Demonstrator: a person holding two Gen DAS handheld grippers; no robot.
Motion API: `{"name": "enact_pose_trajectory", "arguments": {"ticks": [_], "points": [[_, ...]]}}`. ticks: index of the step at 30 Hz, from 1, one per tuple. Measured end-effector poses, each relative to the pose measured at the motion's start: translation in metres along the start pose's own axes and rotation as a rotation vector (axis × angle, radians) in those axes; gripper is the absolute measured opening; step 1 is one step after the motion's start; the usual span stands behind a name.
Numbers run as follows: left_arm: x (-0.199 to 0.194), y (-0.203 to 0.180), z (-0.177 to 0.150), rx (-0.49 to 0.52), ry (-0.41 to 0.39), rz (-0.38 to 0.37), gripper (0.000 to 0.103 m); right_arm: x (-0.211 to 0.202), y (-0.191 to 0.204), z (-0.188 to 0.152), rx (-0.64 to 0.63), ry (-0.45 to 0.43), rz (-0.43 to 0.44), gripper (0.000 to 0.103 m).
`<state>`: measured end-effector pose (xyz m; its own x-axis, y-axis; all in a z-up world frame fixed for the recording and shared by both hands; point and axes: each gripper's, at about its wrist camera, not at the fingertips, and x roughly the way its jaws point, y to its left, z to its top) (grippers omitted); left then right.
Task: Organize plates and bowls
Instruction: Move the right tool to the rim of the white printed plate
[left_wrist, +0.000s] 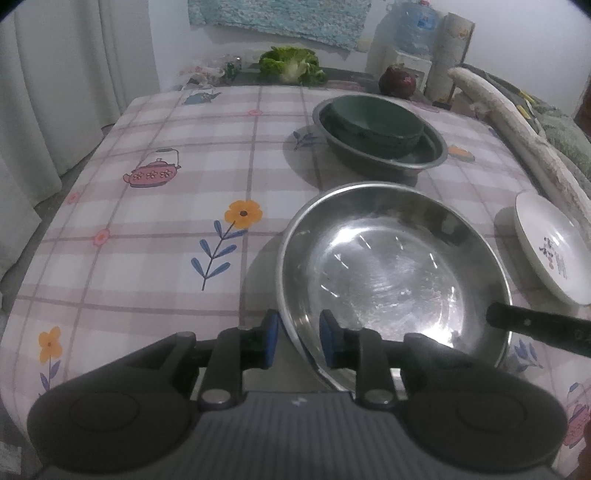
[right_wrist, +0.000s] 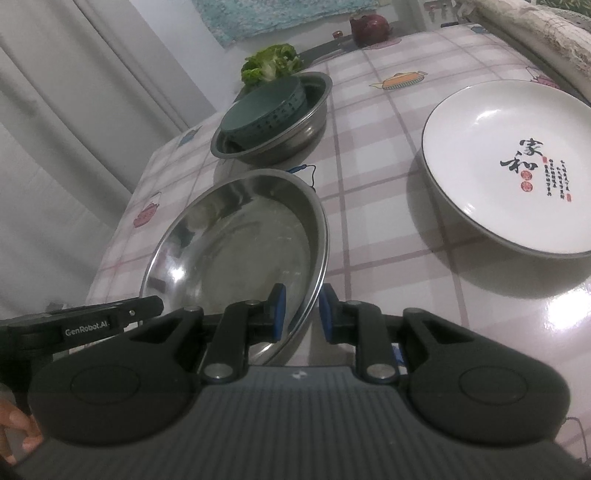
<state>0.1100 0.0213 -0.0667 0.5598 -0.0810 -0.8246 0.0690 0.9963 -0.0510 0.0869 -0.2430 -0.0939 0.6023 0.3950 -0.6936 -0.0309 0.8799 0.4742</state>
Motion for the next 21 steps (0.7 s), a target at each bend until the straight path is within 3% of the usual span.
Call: {"name": "enact_pose_trajectory", "arguments": {"ticks": [10, 16, 21], "points": [[-0.028, -0.008, 0.010, 0.014, -0.061, 0.028, 0.045, -0.028, -0.015, 0.001, 0.034, -0.049, 0.037, 0.030], [-0.047, -0.054, 0.020, 0.115, -0.108, -0.021, 0.057, -0.061, -0.035, 0.005, 0.051, -0.133, 0.026, 0.033], [-0.048, -0.106, 0.027, 0.191, -0.120, -0.097, 0.059, -0.098, -0.073, 0.007, 0.098, -0.223, -0.023, 0.033]]}}
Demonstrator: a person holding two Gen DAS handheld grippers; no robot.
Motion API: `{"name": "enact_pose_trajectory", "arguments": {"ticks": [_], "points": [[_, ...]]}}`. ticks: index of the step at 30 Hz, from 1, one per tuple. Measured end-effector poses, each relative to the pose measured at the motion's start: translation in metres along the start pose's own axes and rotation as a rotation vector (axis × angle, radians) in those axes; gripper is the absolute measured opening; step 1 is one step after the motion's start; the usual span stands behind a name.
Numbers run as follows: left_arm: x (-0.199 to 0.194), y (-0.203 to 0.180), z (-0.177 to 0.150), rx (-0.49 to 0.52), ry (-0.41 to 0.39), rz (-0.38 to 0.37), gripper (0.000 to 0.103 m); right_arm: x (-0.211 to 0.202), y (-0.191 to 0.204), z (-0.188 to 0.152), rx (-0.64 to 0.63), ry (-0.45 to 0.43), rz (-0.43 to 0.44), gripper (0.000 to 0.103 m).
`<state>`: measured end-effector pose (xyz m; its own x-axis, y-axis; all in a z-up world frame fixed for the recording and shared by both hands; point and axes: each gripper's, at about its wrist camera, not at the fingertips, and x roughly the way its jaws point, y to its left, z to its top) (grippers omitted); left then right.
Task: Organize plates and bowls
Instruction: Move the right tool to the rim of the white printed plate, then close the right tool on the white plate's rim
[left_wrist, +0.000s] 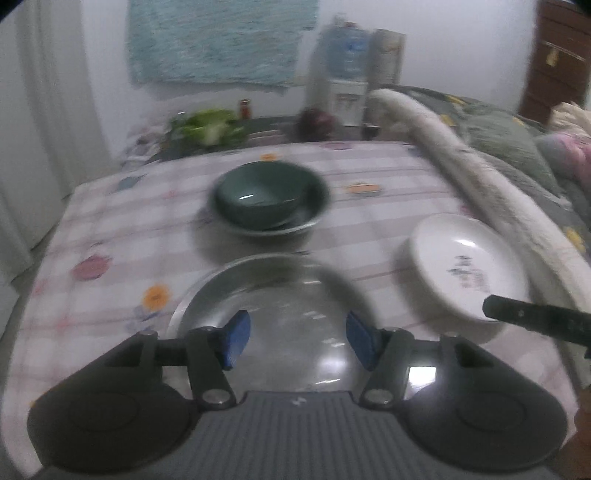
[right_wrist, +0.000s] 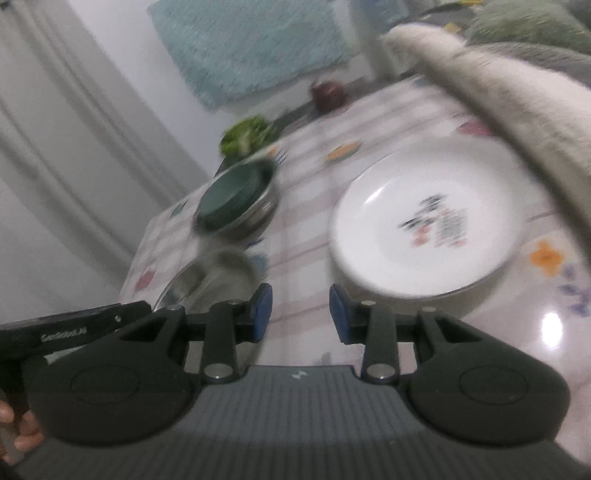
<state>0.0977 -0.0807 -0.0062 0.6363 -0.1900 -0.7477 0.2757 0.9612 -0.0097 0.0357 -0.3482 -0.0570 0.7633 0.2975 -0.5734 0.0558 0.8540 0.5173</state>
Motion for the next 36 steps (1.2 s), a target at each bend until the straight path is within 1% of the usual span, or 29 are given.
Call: {"name": "enact_pose_trajectory", "arguments": {"ticks": [5, 9, 11, 12, 13, 15, 19, 21, 24, 26, 29, 34, 36], "points": [[0.016, -0.046, 0.013, 0.038, -0.001, -0.046, 0.059, -0.028, -0.048, 0.013, 0.050, -0.059, -0.061, 0.034], [0.031, -0.077, 0.017, 0.049, 0.002, -0.058, 0.057, -0.040, -0.079, 0.025, 0.059, -0.076, -0.103, 0.034], [0.039, -0.089, 0.017, 0.035, 0.002, -0.067, 0.056, -0.041, -0.089, 0.032, 0.053, -0.075, -0.119, 0.034], [0.042, -0.092, 0.017, 0.027, -0.001, -0.070, 0.054, -0.040, -0.095, 0.036, 0.049, -0.070, -0.119, 0.034], [0.047, -0.096, 0.017, 0.017, 0.003, -0.071, 0.049, -0.037, -0.099, 0.041, 0.045, -0.062, -0.120, 0.034], [0.054, -0.102, 0.017, 0.002, 0.016, -0.074, 0.045, -0.030, -0.105, 0.051, 0.016, -0.037, -0.128, 0.034], [0.067, -0.110, 0.018, -0.017, 0.040, -0.080, 0.041, -0.014, -0.113, 0.071, -0.049, -0.002, -0.148, 0.034], [0.073, -0.115, 0.019, -0.014, 0.050, -0.076, 0.039, -0.004, -0.117, 0.081, -0.065, 0.010, -0.145, 0.034], [0.081, -0.122, 0.020, -0.003, 0.062, -0.059, 0.033, 0.010, -0.124, 0.092, -0.067, 0.032, -0.140, 0.034], [0.085, -0.128, 0.020, 0.017, 0.063, -0.034, 0.033, 0.021, -0.129, 0.095, -0.066, 0.047, -0.126, 0.034], [0.092, -0.133, 0.018, 0.032, 0.081, -0.004, 0.028, 0.038, -0.135, 0.097, -0.058, 0.077, -0.123, 0.034], [0.106, -0.132, 0.019, 0.012, 0.130, -0.011, 0.021, 0.058, -0.144, 0.097, -0.042, 0.101, -0.111, 0.031], [0.109, -0.133, 0.018, 0.008, 0.138, -0.017, 0.019, 0.063, -0.146, 0.097, -0.042, 0.105, -0.102, 0.026]]}}
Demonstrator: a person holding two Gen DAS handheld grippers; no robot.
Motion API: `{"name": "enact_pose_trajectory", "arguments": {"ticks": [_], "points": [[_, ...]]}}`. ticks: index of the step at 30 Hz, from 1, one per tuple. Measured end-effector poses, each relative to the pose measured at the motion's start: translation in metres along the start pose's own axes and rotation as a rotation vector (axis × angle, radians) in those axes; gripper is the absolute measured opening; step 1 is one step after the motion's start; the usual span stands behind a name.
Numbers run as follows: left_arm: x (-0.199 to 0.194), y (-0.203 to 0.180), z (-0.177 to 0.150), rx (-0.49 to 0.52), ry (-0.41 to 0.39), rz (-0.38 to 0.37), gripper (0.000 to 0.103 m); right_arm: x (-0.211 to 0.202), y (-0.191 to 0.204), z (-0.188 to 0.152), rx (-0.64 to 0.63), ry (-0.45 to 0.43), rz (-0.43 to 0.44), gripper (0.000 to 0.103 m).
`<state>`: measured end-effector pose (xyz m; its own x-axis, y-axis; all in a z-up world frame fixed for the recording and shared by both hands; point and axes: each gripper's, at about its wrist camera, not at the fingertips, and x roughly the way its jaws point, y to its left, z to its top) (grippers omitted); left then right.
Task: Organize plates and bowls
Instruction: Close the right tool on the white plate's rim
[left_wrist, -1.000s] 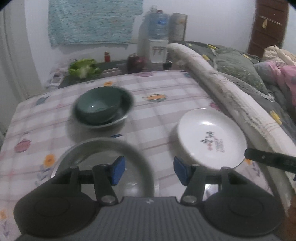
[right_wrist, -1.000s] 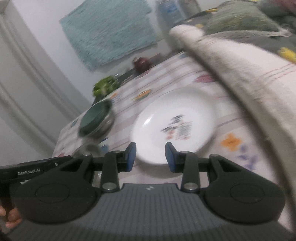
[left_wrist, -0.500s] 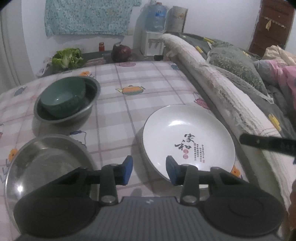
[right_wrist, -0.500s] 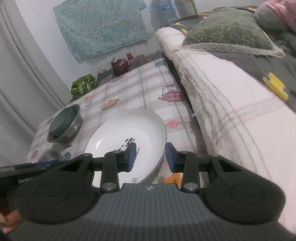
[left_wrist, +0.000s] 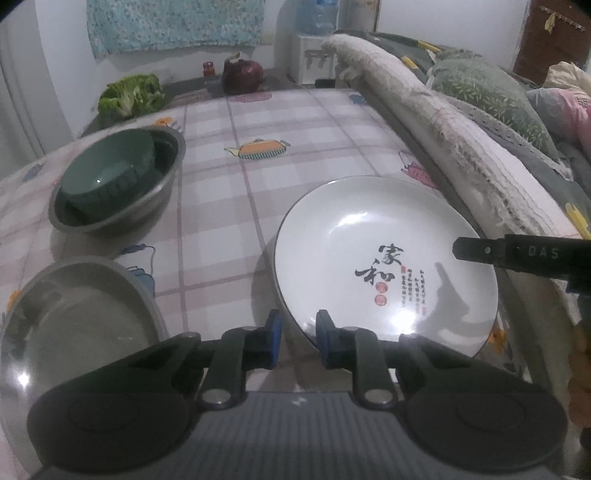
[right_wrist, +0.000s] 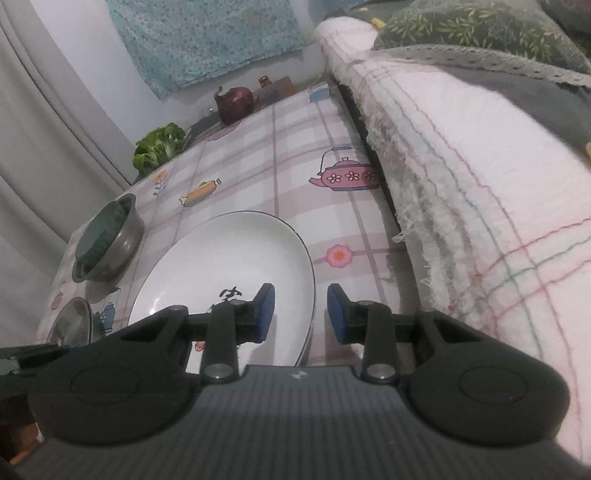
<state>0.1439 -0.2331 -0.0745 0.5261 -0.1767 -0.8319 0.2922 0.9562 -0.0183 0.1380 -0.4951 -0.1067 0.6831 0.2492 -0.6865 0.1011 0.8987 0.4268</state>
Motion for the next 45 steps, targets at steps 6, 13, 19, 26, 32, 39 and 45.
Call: {"name": "enact_pose_trajectory", "arguments": {"ticks": [6, 13, 19, 26, 32, 39, 45], "points": [[0.008, -0.001, 0.003, -0.016, 0.006, 0.008, 0.019, 0.010, -0.002, -0.002, -0.005, 0.013, 0.023, 0.020], [0.005, -0.001, 0.000, -0.008, 0.004, 0.013, 0.019, 0.009, 0.002, -0.004, -0.026, 0.025, 0.012, 0.020], [-0.005, 0.002, -0.014, -0.005, 0.018, 0.007, 0.019, 0.001, 0.009, -0.016, -0.032, 0.043, 0.007, 0.020], [-0.025, 0.014, -0.039, -0.022, 0.034, -0.001, 0.019, -0.014, 0.020, -0.039, -0.028, 0.069, 0.022, 0.021], [-0.043, 0.021, -0.064, -0.021, 0.030, 0.002, 0.019, -0.025, 0.033, -0.061, -0.032, 0.082, 0.037, 0.022], [-0.059, 0.028, -0.086, -0.026, 0.029, 0.007, 0.019, -0.036, 0.046, -0.081, -0.049, 0.085, 0.053, 0.022], [-0.063, 0.032, -0.092, -0.037, 0.013, -0.003, 0.020, -0.039, 0.048, -0.087, -0.046, 0.072, 0.063, 0.022]]}}
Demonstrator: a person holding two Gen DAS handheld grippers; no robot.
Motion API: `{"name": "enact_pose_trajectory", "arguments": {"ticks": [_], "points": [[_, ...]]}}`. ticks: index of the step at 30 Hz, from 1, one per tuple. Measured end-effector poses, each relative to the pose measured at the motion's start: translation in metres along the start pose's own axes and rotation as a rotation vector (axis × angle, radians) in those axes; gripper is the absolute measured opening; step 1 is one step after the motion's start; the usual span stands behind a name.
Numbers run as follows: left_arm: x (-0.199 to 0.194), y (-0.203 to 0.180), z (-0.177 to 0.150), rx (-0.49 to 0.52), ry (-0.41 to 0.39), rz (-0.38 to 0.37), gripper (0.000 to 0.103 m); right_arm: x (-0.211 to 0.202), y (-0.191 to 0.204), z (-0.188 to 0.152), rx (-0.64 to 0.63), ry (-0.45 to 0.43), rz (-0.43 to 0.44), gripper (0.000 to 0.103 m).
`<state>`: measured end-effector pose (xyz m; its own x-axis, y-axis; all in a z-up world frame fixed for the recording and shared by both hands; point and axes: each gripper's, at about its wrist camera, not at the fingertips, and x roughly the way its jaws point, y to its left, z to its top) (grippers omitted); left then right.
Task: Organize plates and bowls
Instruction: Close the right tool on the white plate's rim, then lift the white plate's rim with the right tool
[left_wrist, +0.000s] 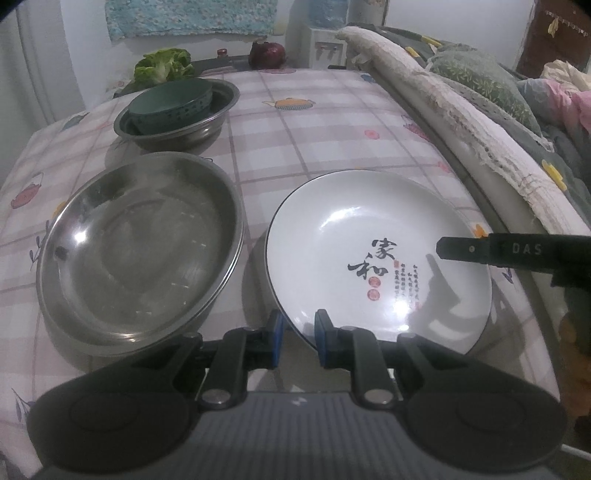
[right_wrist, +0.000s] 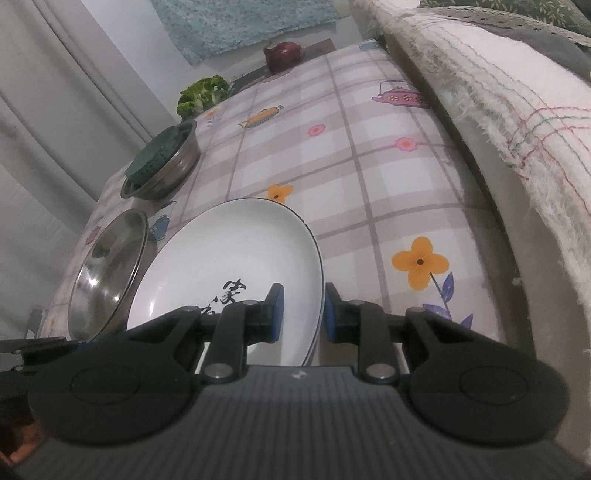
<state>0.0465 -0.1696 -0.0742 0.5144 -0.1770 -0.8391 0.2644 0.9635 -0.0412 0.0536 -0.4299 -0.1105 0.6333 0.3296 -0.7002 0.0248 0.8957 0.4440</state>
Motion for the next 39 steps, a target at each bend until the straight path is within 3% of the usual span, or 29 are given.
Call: {"name": "enact_pose_trajectory", "arguments": {"ticks": [10, 15, 22, 27, 39], "points": [[0.009, 0.001, 0.004, -0.020, -0.001, 0.001, 0.021, -0.015, -0.008, -0.015, 0.097, -0.035, 0.028, 0.022], [0.009, 0.004, 0.003, -0.051, -0.003, -0.013, 0.021, -0.022, -0.004, -0.022, 0.086, -0.041, 0.014, 0.022], [-0.003, -0.007, -0.012, -0.021, 0.046, -0.134, 0.025, -0.025, -0.009, -0.020, 0.072, -0.060, -0.020, 0.022], [-0.004, -0.003, -0.015, -0.031, 0.031, -0.160, 0.025, -0.030, -0.015, -0.021, 0.097, -0.066, -0.009, 0.022], [0.008, 0.002, 0.002, -0.004, -0.040, -0.074, 0.024, -0.033, -0.007, -0.032, 0.074, -0.068, -0.040, 0.022]]}}
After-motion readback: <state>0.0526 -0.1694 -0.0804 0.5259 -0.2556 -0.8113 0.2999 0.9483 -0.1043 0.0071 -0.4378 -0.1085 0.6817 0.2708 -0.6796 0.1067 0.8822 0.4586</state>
